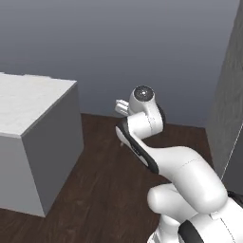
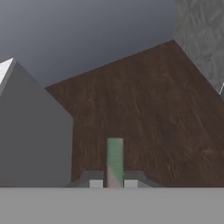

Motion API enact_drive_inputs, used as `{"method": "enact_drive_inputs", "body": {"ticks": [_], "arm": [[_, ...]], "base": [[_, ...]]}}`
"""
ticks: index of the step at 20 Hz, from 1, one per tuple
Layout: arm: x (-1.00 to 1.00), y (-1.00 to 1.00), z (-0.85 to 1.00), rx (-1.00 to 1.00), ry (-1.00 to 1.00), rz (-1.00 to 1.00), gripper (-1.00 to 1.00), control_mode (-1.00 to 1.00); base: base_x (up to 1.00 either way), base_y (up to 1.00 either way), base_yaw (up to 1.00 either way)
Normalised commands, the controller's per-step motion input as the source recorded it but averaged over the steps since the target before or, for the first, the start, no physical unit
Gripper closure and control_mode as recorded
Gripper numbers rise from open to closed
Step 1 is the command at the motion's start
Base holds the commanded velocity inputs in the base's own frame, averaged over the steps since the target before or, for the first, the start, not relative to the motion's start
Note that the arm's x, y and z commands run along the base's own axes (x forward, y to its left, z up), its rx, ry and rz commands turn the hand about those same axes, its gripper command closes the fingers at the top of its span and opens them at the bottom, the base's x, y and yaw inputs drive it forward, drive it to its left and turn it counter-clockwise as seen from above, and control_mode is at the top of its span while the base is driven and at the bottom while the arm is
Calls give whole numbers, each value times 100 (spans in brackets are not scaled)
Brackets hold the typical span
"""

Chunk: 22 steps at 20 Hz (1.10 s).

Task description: Take a straw from the drawer in front and place it inside the glass cup on the dining counter.

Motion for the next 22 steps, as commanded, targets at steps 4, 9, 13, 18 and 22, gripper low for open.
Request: {"method": "enact_drive_inputs", "body": {"ticks": [4,9,13,18,22], "arm": [[0,0,0,0,0,0,100,100],[0,0,0,0,0,0,100,100],[0,0,0,0,0,0,100,100],[0,0,0,0,0,0,100,100],[0,0,0,0,0,0,100,100]], "base": [[100,-61,35],[100,-68,33],[100,-72,31],[100,-75,30],[100,-78,29]]}}
